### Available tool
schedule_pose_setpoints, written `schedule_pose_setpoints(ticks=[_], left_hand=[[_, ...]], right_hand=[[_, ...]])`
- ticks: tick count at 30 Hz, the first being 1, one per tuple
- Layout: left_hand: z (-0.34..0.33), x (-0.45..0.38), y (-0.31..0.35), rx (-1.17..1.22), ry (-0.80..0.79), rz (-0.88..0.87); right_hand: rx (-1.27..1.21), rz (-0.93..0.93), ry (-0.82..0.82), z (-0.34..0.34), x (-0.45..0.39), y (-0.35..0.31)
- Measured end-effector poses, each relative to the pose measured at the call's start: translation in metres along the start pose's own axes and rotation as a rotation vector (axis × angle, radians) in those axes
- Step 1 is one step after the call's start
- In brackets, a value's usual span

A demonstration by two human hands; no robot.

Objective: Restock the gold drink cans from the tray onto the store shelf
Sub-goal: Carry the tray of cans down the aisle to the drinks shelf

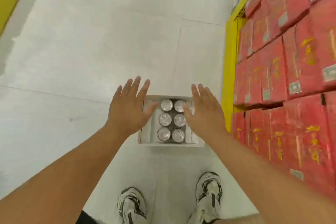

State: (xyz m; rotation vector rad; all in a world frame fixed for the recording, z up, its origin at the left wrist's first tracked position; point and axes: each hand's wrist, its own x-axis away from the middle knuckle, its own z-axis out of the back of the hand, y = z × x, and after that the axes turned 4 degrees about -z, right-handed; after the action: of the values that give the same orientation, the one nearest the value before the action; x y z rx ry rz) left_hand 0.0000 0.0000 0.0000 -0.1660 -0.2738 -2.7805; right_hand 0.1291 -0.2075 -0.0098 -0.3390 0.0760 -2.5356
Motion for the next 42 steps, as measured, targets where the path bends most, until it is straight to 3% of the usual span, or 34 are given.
schedule_pose_setpoints(ticks=[9, 14, 18, 22, 35, 42], left_hand=[[-0.161, -0.005, -0.027, 0.071, -0.070, 0.108], [-0.181, 0.001, -0.022, 0.487, -0.054, 0.444], [-0.190, 0.005, -0.027, 0.674, -0.194, 0.666], [-0.198, 0.001, -0.019, 0.668, -0.217, 0.706], [-0.188, -0.006, -0.023, 0.724, -0.225, 0.721], [-0.105, -0.010, -0.029, 0.775, -0.193, 0.724]], right_hand=[[-0.216, -0.112, -0.049, -0.139, -0.017, 0.050], [-0.624, -0.292, -0.005, -0.158, -0.014, 0.058], [-0.867, -0.598, -0.111, -0.166, -0.019, 0.071], [-0.899, -0.736, -0.255, -0.166, -0.019, 0.072], [-0.911, -0.765, -0.258, -0.157, -0.028, 0.063], [-0.955, -0.765, -0.269, -0.091, -0.026, 0.039]])
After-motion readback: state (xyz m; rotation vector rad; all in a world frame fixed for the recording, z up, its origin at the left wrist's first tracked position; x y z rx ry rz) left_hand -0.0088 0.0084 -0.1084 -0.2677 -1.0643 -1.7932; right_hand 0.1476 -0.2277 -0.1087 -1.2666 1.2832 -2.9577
